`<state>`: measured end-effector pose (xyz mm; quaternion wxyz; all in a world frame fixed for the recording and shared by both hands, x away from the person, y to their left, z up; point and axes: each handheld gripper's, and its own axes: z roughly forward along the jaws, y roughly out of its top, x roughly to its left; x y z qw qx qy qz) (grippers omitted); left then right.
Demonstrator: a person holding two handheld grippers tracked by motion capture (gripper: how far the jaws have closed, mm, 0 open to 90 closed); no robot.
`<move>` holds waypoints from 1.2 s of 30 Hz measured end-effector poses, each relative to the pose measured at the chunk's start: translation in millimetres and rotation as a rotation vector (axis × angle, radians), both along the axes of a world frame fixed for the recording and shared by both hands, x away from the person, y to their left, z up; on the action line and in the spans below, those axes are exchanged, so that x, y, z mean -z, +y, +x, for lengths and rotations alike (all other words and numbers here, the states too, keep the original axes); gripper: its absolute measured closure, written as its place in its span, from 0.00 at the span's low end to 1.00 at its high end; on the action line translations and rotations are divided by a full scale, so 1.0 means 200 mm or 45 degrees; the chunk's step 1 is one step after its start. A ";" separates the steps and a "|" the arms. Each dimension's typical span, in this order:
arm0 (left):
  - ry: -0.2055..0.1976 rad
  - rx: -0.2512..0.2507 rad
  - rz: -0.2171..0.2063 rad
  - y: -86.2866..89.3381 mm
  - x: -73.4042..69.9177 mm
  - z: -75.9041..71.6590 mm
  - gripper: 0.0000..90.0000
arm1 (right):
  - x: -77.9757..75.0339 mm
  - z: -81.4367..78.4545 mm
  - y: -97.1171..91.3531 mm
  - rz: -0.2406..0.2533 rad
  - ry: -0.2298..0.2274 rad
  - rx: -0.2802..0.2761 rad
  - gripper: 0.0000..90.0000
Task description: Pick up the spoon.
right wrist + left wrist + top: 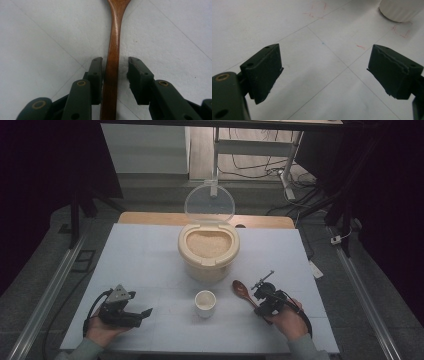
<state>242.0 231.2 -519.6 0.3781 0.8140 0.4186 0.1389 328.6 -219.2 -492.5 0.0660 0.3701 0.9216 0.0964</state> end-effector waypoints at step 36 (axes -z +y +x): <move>0.008 0.003 0.013 0.00 0.01 0.00 0.13 | -0.21 -0.01 -0.16 0.327 -0.017 -0.009 0.88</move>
